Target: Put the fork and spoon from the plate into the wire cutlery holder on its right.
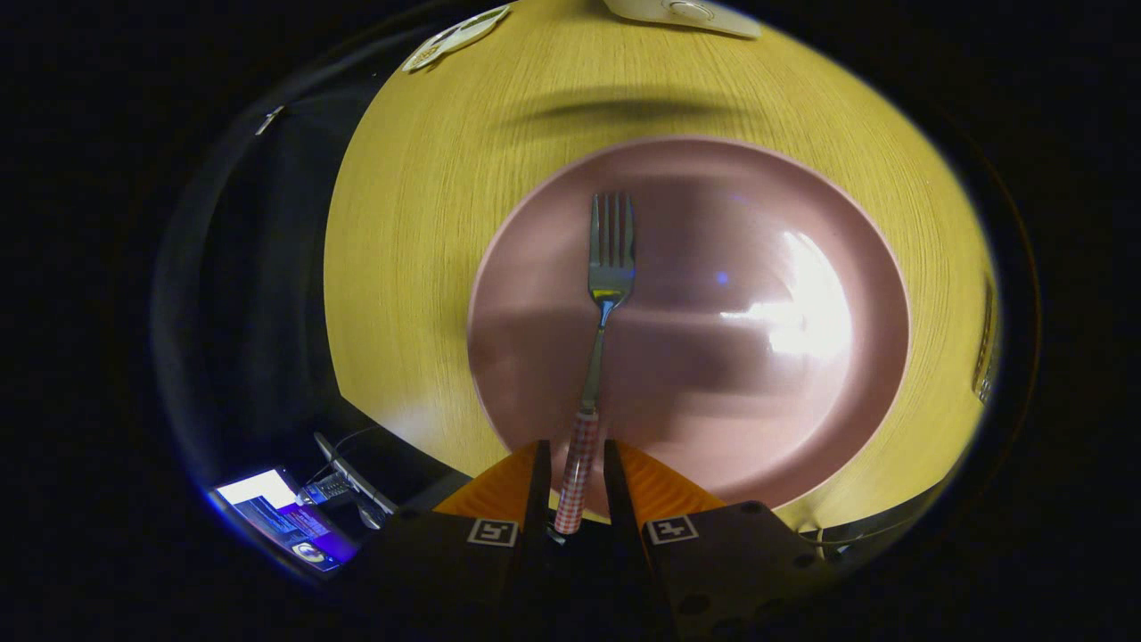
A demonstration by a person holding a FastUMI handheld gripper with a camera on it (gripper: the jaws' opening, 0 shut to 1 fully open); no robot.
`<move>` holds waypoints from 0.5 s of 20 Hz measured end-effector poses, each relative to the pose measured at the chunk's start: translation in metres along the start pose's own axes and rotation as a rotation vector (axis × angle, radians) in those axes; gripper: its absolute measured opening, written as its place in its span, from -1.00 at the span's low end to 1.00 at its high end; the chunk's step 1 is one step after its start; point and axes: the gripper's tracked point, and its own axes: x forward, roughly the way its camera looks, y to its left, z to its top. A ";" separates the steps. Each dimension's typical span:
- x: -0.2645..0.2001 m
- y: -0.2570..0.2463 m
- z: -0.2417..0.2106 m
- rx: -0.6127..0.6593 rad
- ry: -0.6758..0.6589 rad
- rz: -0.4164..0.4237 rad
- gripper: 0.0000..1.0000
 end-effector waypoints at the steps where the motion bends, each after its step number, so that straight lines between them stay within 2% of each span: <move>1: 0.001 0.001 -0.001 0.011 0.008 0.019 -0.25; 3: 0.004 0.002 -0.002 0.068 0.019 0.043 -0.66; 4: 0.002 0.002 -0.003 0.075 0.027 0.057 -0.74; 6: -0.001 0.000 -0.004 0.055 0.030 0.066 -0.74; 10: -0.033 0.001 -0.006 0.028 0.003 0.143 -0.74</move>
